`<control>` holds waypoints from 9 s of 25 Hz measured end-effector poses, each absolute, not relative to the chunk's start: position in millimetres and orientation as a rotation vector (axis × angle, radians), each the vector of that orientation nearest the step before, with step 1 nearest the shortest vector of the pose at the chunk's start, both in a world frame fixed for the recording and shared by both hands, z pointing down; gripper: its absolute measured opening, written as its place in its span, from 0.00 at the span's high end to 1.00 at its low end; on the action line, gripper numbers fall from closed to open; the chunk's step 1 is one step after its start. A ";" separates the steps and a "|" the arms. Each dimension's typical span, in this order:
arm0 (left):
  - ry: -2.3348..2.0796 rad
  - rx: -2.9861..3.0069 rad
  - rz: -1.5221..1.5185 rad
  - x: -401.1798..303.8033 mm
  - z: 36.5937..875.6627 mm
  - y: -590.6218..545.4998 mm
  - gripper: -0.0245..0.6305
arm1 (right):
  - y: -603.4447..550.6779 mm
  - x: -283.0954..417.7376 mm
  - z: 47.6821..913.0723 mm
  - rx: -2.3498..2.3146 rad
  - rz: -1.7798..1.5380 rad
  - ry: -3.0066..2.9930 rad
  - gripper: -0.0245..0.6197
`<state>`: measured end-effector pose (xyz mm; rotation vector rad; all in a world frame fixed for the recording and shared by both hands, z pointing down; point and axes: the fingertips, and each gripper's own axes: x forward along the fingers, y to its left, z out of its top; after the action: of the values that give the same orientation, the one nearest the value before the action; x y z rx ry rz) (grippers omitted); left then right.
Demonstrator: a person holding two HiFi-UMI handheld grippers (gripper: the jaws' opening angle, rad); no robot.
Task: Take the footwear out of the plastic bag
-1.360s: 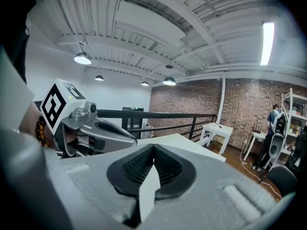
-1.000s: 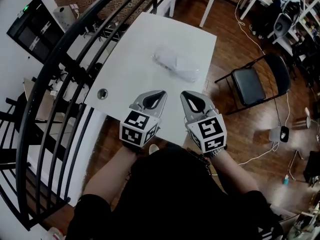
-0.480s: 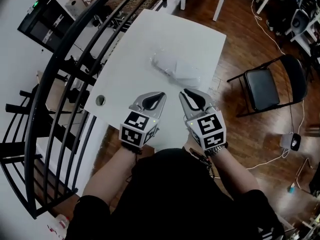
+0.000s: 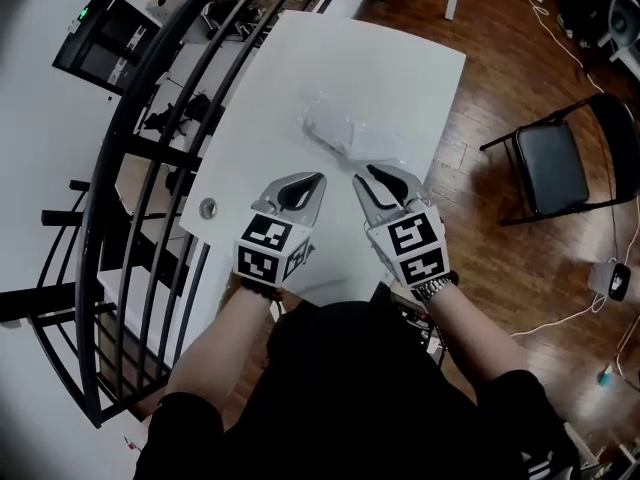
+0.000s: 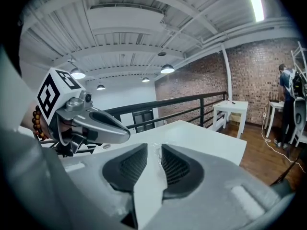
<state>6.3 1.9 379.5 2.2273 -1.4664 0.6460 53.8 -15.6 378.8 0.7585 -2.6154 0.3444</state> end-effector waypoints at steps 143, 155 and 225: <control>-0.315 1.842 0.437 -85.4 549.4 -66.9 0.75 | -59.2 20.8 540.5 0.907 0.445 -2.046 0.88; -0.386 1.820 0.516 -90.1 563.4 -61.6 0.63 | -54.5 11.8 537.8 0.839 0.456 -2.082 0.92; -0.503 1.718 0.176 -120.6 532.8 -87.0 0.83 | -91.9 141.0 541.5 1.026 0.889 -2.086 0.96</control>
<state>-120.6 -87.0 532.8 1.7184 -0.5026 0.1763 141.0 -91.9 541.5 1.0260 -2.0860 0.8890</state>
